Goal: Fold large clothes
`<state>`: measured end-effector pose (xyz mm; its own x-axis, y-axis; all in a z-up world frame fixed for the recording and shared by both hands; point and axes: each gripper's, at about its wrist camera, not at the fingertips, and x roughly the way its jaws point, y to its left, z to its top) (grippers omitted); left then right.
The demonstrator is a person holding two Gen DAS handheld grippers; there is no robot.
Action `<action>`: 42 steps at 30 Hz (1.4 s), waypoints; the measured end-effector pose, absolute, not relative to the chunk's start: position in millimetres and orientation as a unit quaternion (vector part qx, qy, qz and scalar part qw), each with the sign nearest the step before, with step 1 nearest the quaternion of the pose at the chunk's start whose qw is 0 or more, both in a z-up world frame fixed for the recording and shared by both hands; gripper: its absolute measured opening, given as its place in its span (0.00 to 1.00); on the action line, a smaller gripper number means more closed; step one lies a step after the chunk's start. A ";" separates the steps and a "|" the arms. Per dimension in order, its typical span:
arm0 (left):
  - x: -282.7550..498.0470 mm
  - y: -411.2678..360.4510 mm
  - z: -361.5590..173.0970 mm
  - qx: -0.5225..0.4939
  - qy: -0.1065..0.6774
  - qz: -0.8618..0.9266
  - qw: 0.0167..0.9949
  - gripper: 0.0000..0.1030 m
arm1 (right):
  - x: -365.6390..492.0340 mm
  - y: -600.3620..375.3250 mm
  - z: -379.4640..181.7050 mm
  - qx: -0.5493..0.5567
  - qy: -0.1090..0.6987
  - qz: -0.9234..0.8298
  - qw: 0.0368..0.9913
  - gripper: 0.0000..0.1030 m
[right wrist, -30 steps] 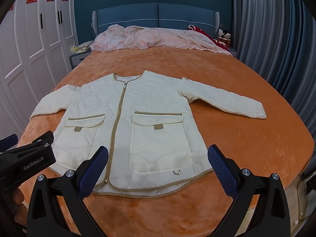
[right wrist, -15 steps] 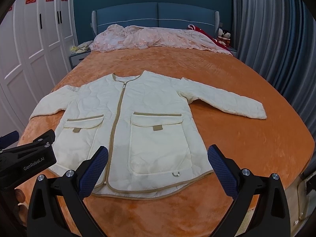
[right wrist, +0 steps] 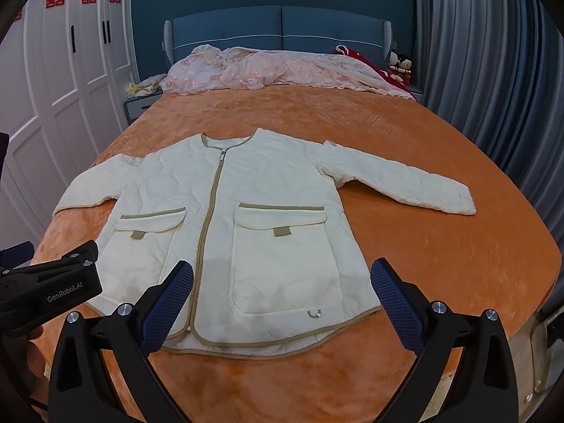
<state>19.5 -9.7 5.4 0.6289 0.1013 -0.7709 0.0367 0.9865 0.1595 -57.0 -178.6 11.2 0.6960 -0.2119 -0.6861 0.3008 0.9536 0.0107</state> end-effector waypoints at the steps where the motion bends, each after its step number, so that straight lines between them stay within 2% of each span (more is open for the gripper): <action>1: 18.5 -9.8 6.1 0.079 0.427 0.015 0.901 0.95 | -57.0 -178.8 10.9 0.062 0.364 -0.139 0.919 0.95; 42: 14.9 -8.4 4.7 0.081 0.414 -0.001 0.907 0.95 | -52.8 -175.6 8.8 0.064 0.370 -0.138 0.917 0.95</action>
